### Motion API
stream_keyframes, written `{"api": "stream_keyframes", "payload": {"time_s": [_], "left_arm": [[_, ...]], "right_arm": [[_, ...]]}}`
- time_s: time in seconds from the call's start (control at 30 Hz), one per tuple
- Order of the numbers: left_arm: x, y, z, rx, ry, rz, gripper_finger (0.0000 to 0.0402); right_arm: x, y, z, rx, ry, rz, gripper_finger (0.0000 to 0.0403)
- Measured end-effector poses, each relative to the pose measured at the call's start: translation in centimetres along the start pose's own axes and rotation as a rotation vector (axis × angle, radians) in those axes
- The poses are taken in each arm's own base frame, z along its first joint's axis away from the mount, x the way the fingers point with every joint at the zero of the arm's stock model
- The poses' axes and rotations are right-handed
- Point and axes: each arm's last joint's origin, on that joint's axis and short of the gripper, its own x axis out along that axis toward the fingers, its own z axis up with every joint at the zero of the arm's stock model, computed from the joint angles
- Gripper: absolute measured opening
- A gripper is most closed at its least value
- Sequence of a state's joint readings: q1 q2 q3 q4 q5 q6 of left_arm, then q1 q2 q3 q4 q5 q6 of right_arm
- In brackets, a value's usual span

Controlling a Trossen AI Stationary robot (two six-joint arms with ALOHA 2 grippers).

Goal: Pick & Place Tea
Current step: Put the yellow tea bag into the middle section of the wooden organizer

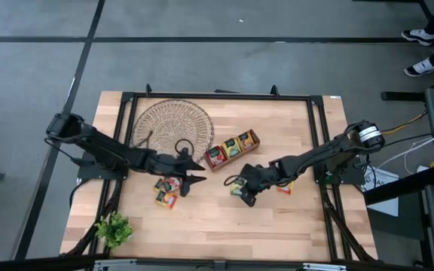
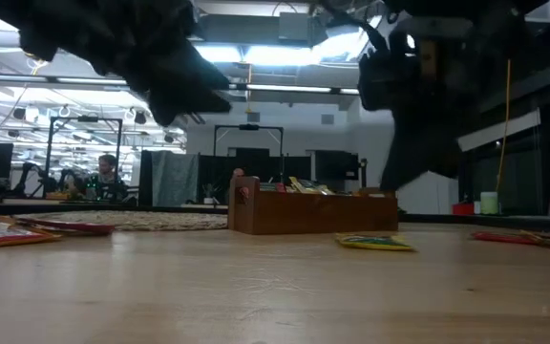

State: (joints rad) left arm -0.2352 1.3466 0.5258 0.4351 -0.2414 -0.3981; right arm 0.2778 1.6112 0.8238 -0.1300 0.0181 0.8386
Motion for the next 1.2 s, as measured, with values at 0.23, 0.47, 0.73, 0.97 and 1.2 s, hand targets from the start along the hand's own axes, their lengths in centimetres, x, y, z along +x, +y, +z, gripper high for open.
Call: {"api": "stream_keyframes", "payload": {"time_s": [0.23,0.47,0.73,0.97,1.2], "left_arm": [[2.7,-0.2,-1.2,0.054,0.082,0.024,0.0184],[3.6,-0.2,-2.8,0.062,0.157,0.044,0.0184],[3.4,-0.7,-3.7,0.093,0.219,0.049,0.0184],[3.2,-1.2,-4.1,0.104,0.230,0.035,0.0184],[3.0,-1.8,-4.2,0.096,0.220,0.012,0.0168]], "right_arm": [[0.8,-0.4,-0.6,0.055,-0.022,-0.095,0.0003],[3.0,-0.8,-1.4,0.103,0.002,-0.122,0.0003],[5.5,-0.1,-1.1,0.139,-0.069,0.001,0.0003],[8.1,1.3,0.9,0.054,-0.130,0.058,0.0003],[6.5,5.1,4.3,-0.222,-0.169,0.070,0.0004]]}}
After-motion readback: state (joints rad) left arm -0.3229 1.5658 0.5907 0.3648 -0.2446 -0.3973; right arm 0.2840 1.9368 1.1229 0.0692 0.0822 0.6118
